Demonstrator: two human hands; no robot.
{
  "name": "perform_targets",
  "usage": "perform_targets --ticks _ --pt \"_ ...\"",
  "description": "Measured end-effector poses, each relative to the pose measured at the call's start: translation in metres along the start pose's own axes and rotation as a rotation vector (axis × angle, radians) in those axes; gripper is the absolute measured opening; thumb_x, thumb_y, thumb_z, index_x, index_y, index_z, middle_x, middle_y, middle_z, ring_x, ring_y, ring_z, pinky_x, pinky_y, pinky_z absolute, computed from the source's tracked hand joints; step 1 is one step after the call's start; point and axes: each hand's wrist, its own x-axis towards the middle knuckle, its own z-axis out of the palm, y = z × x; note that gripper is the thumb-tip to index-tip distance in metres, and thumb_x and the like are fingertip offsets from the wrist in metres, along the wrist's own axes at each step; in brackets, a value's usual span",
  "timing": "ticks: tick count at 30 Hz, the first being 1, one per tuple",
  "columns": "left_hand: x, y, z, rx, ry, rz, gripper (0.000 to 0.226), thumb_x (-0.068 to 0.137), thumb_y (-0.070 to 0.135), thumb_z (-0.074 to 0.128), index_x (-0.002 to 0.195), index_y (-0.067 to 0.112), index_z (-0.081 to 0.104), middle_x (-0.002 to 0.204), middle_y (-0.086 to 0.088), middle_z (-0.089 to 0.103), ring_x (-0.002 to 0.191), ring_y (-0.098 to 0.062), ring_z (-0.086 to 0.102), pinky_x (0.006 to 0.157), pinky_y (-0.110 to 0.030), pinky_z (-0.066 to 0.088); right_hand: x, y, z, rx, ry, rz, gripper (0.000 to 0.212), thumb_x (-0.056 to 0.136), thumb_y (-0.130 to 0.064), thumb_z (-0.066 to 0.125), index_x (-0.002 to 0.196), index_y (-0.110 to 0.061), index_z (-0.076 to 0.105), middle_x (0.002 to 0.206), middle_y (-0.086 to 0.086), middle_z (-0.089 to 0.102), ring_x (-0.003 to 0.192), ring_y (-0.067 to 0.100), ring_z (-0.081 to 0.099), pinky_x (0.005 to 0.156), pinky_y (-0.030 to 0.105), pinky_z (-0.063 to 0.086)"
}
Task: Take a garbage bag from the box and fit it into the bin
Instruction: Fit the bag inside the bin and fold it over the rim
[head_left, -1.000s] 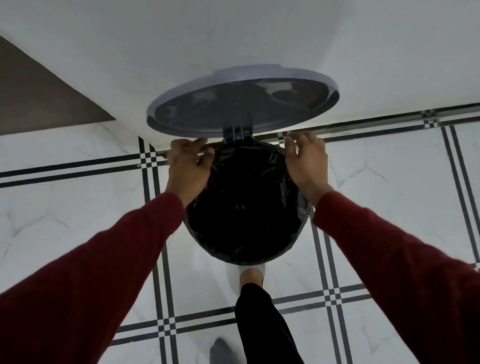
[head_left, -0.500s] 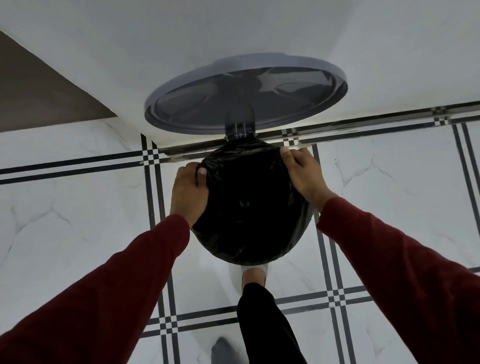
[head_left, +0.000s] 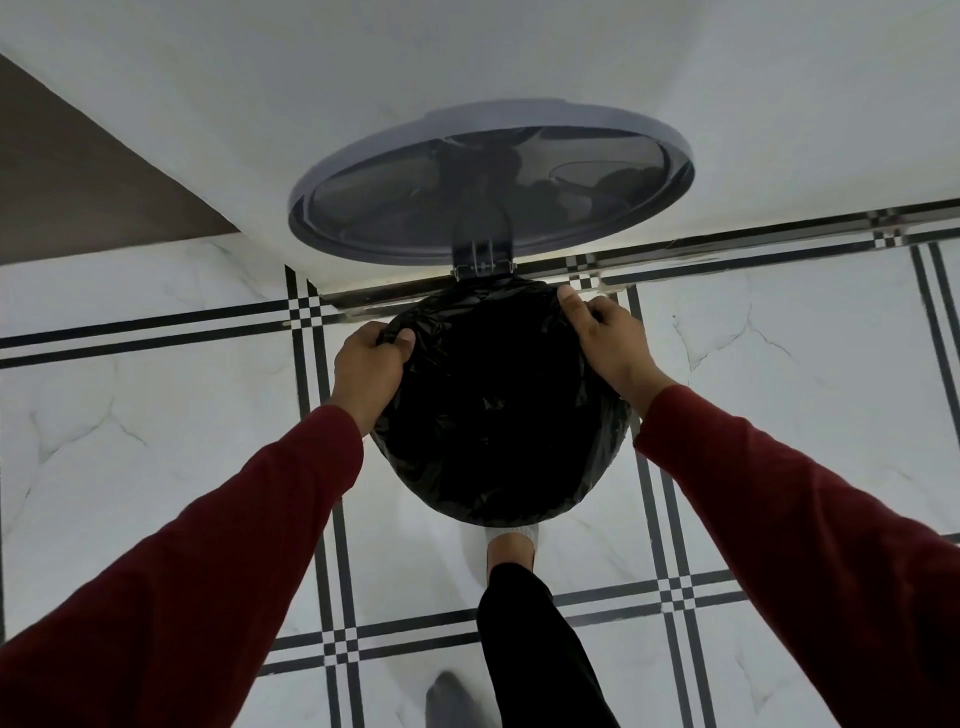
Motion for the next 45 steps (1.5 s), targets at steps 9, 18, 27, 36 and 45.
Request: perform_targets --ticks 9,18,27,36,45 --pt "0.005 0.005 -0.010 -0.118 -0.080 -0.105 0.001 0.087 0.027 0.074 0.087 0.027 0.073 0.094 0.004 0.078 0.100 -0.020 0.073 0.089 -0.035 0.056 -0.006 -0.002 0.004 -0.059 0.124 -0.006 0.080 0.079 -0.094 0.041 0.065 -0.016 0.048 0.061 -0.002 0.056 0.061 0.015 0.056 0.057 0.030 0.038" --pt "0.000 0.015 -0.021 -0.359 -0.259 -0.326 0.036 0.088 0.044 0.063 0.088 0.013 0.082 0.091 -0.009 0.080 0.082 -0.027 0.077 0.072 -0.036 0.064 -0.007 -0.012 -0.005 -0.026 0.010 0.184 0.082 0.067 -0.101 0.042 0.063 -0.019 0.043 0.072 -0.002 0.061 0.086 0.022 0.061 0.079 0.036 0.049" --pt "0.001 0.010 -0.022 -0.369 -0.184 -0.381 0.024 0.102 0.030 0.064 0.119 0.016 0.071 0.095 -0.003 0.082 0.088 -0.019 0.079 0.070 -0.032 0.063 -0.006 -0.024 -0.023 0.009 -0.084 0.292 0.084 0.068 -0.094 0.055 0.088 -0.015 0.073 0.095 -0.006 0.071 0.103 0.023 0.067 0.090 0.033 0.049" --pt "0.003 0.007 -0.020 -0.008 -0.061 -0.283 0.059 0.099 0.059 0.056 0.126 0.009 0.067 0.109 -0.008 0.070 0.098 -0.027 0.069 0.094 -0.043 0.059 -0.013 -0.006 -0.047 0.454 -0.235 0.471 0.034 0.080 -0.006 0.047 0.093 -0.019 0.075 0.084 -0.001 0.066 0.076 0.016 0.058 0.068 0.030 0.044" --pt "-0.003 -0.001 -0.020 -0.221 -0.083 -0.306 0.048 0.096 0.044 0.066 0.128 0.008 0.067 0.118 -0.013 0.076 0.108 -0.032 0.074 0.102 -0.046 0.057 -0.011 -0.017 -0.056 0.294 -0.293 0.417 0.029 0.093 0.000 0.053 0.082 -0.019 0.072 0.090 0.002 0.066 0.078 0.017 0.059 0.076 0.030 0.046"
